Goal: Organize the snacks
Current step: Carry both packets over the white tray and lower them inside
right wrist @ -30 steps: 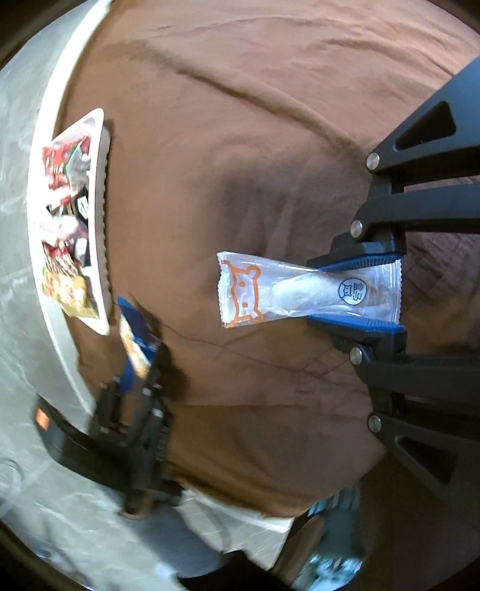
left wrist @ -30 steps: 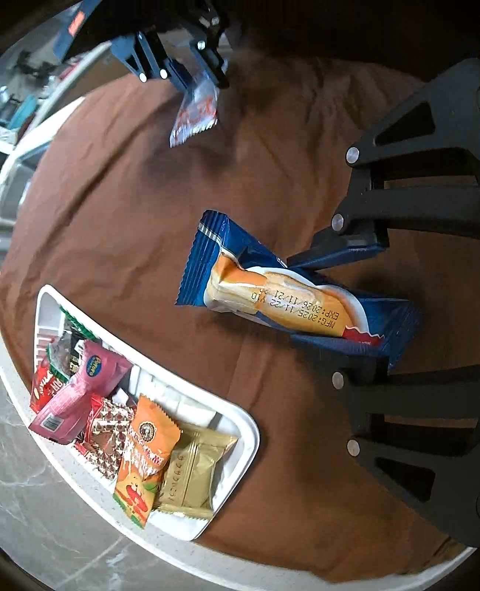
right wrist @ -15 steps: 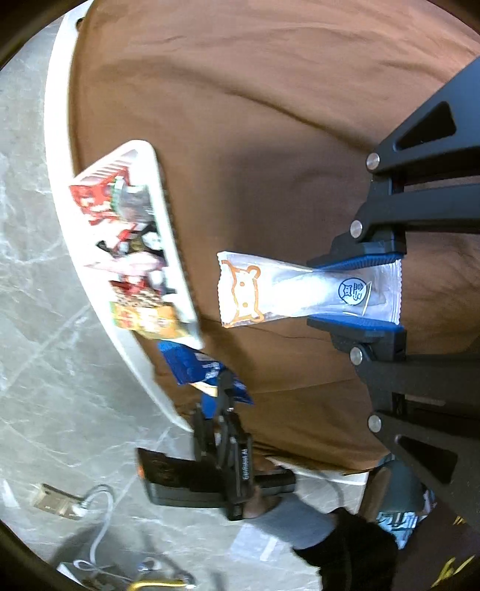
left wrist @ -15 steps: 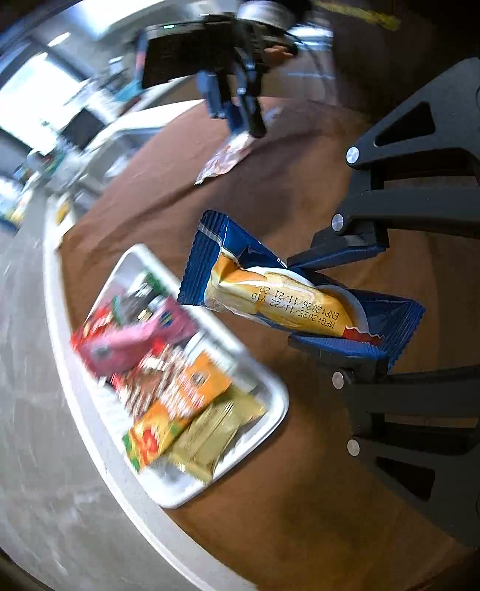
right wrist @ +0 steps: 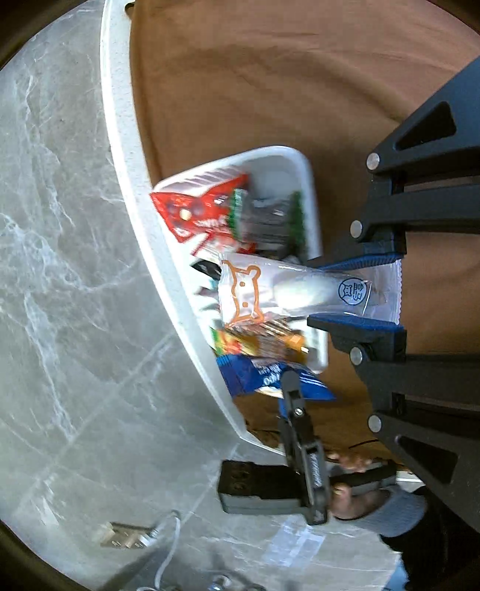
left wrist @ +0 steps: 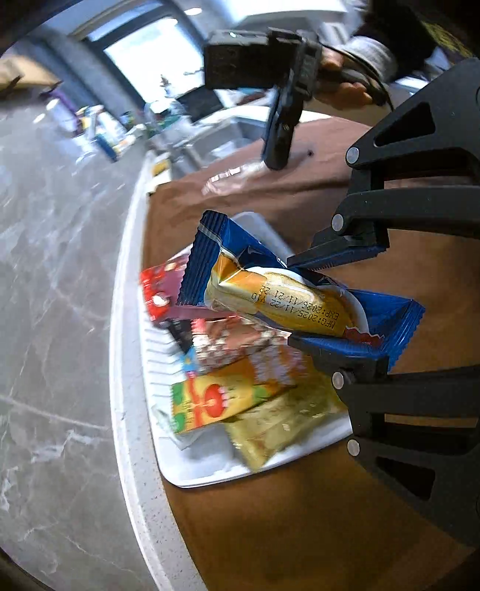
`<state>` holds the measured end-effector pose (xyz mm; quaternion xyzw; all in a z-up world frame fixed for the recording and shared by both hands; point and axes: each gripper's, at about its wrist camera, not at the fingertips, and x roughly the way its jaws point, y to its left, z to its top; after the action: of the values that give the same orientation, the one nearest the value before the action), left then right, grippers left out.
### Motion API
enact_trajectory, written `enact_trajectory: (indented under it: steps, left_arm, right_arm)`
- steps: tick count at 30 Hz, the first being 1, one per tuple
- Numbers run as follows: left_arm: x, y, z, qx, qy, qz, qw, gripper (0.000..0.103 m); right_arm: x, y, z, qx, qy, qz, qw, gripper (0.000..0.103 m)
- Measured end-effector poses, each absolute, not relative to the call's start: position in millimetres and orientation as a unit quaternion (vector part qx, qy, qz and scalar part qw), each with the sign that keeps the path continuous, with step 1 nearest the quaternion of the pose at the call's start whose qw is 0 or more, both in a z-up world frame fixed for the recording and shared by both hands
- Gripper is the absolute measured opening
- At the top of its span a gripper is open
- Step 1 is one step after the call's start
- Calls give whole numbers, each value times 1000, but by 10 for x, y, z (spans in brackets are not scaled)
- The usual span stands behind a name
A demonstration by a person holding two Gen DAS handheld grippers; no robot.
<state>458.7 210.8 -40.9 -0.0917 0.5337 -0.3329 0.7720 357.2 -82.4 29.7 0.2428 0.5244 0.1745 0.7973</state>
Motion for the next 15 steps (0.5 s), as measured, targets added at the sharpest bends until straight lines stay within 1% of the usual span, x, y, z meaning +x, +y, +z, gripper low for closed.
enact_trajectory:
  steps: [4,15]
  left_arm:
    - [4814,2096,-429,-139,532,-308,777,32]
    - [5267,1819,-623,-175,533,-273,782,31]
  right_arm:
    - [3847,-865,181,245,528,165,797,25]
    - [4286,-854,-149,251,539,146,791,25]
